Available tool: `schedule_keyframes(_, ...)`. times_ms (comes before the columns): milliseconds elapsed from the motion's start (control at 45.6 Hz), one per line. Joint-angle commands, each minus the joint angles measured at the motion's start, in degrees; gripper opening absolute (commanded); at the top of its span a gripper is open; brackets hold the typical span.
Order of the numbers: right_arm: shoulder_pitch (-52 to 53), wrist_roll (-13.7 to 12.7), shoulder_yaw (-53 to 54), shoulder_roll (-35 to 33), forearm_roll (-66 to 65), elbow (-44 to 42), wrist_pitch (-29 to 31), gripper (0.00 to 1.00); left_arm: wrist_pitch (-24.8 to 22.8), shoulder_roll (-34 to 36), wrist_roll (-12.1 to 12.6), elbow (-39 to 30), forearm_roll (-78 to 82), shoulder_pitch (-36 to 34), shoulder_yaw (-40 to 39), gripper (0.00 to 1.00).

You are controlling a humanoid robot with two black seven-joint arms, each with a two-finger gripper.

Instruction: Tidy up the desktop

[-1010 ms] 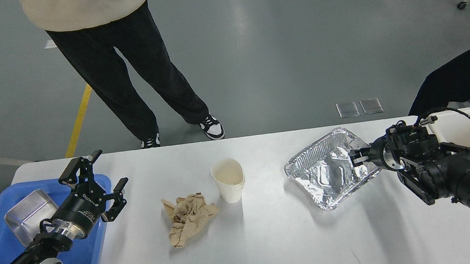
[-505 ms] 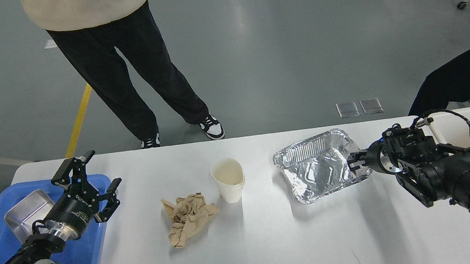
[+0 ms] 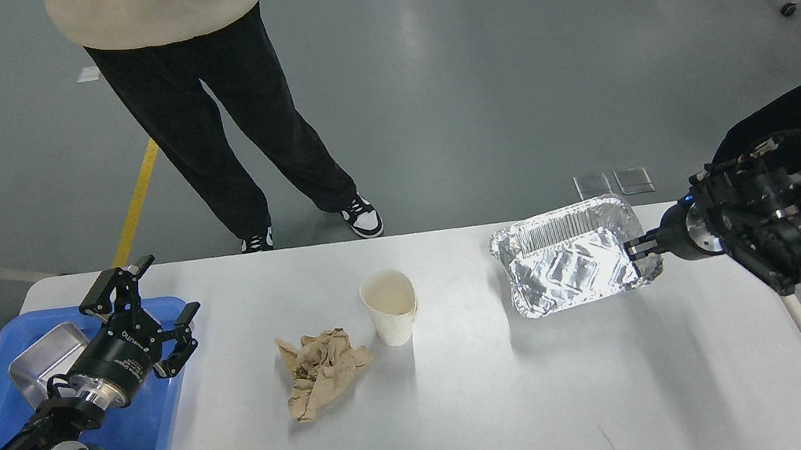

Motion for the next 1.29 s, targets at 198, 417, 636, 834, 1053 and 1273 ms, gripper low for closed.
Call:
schedule_keyframes(198, 11.64, -3.88, 2.43, -25.13, 1.13, 35.45, 22.46, 0.00, 0.17, -0.40, 0.00, 0.00, 0.09, -0.44, 0.11, 0.99)
schedule_keyframes(417, 12.35, -9.33, 11.04, -31.46, 6.66, 46.01, 30.28, 0.00, 0.17, 0.13, 0.00, 0.00, 0.09, -0.62, 0.37, 0.99)
schedule_keyframes(636, 11.91, -11.79, 13.16, -29.89, 14.57, 45.32, 29.95, 0.00, -0.27, 1.45, 0.09, 0.00, 0.09, -0.44, 0.02, 0.99)
schedule_keyframes(834, 8.84, -12.06, 13.25, -23.57, 17.04, 40.22, 23.71, 0.00, -0.01, 3.91, 0.53, -1.92, -0.09, -0.44, -0.51, 0.99)
schedule_keyframes(1053, 5.05, -11.71, 13.42, -15.74, 21.26, 30.03, 18.35, 0.00, 0.61, 5.93, 0.88, -3.42, -0.26, -0.79, -3.93, 0.99)
schedule_keyframes(1273, 2.15, -11.27, 13.51, -14.94, 21.43, 28.44, 15.45, 0.00, 5.78, 5.67, 0.97, -2.90, -0.09, -0.97, -4.99, 0.99)
